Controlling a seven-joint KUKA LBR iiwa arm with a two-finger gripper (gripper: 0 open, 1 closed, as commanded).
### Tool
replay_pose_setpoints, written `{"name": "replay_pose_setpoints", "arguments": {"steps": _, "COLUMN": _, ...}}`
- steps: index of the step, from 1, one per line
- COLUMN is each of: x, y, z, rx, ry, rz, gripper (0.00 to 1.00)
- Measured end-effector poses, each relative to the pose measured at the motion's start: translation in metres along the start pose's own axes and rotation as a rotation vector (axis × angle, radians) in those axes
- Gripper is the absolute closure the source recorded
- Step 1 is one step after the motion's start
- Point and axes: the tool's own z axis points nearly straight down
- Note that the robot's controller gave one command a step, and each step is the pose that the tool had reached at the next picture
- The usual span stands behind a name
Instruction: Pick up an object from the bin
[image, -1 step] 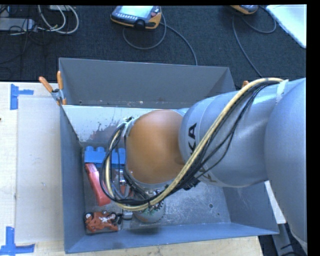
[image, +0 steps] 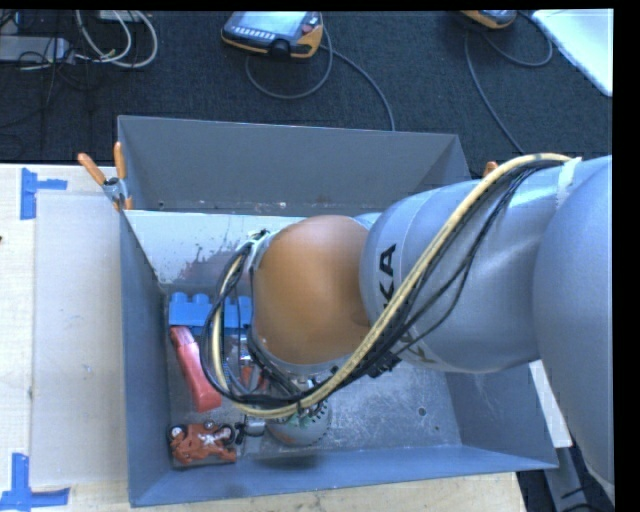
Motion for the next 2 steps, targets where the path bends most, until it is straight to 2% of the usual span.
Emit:
{"name": "replay_pose_setpoints", "arguments": {"steps": 1, "x": -0.005, "y": -0.008, "z": 0.015, "rx": -0.001, "ry": 0.0, "rz": -0.105, "gripper": 0.0}}
{"name": "replay_pose_setpoints", "arguments": {"steps": 2, "x": -0.004, "y": -0.032, "z": 0.031, "rx": 0.002, "ry": 0.007, "rz": -0.181, "gripper": 0.0}}
